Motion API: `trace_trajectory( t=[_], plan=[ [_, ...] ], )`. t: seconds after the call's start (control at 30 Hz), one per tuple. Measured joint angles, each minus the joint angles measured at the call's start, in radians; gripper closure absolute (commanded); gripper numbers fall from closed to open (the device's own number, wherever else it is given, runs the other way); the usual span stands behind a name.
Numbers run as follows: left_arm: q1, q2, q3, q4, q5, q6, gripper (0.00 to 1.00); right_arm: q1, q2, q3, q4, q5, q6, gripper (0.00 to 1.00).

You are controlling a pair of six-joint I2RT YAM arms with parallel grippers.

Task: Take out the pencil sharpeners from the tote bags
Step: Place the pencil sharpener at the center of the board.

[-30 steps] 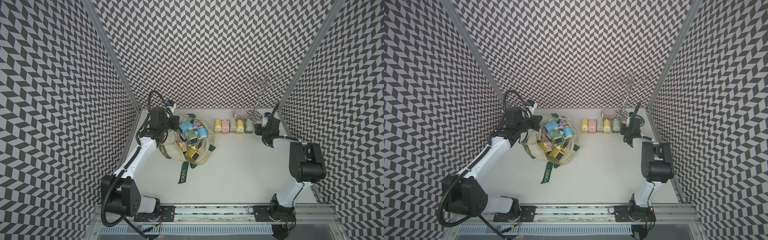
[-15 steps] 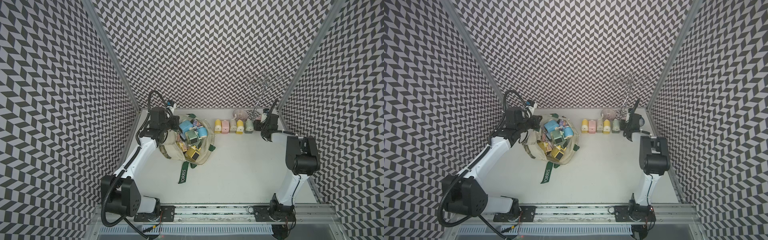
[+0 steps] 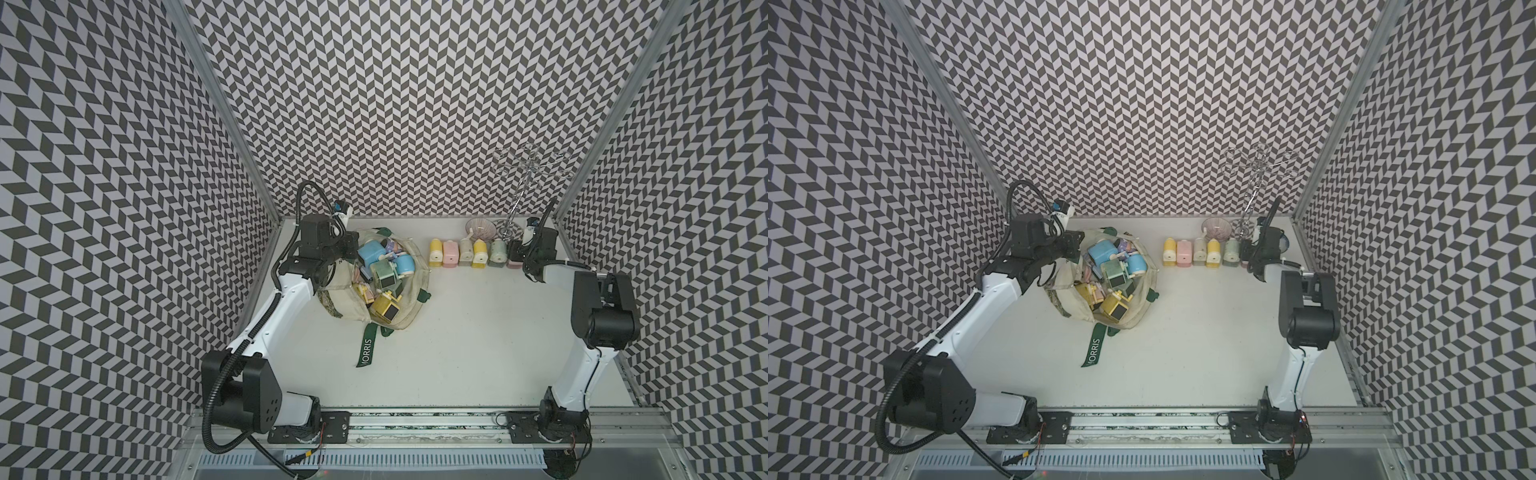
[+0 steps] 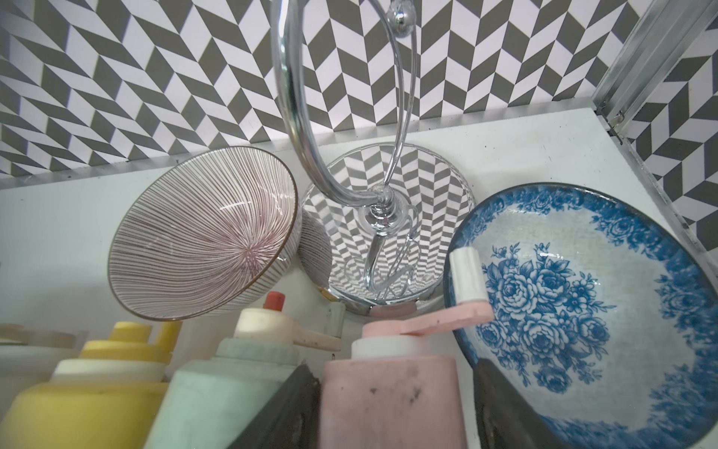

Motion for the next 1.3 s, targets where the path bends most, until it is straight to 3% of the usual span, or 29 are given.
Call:
trace_trajectory(
  t=[0.23,0.53,0.87,1.03,1.3],
  plan=[
    [0.000,0.000,0.000,0.000,0.000,0.000,1.00,0.000,-0.041,-0.016,-0.013,0.007,0.014,0.26],
    [-0.001,0.000,0.000,0.000,-0.018,0.011,1.00,0.000,-0.362,-0.116,-0.016,0.013,0.067,0.25],
    [-0.080,-0.016,0.001,-0.026,-0.142,0.072,1.00,0.024,-0.655,-0.257,-0.025,-0.201,0.235,0.31],
    [-0.113,-0.039,0.001,-0.061,-0.193,0.103,1.00,0.133,-0.742,-0.282,-0.095,-0.281,0.279,0.31],
    [-0.105,-0.102,-0.041,-0.070,-0.189,0.149,1.00,0.484,-0.837,-0.299,-0.148,-0.324,0.255,0.34]
  ],
)
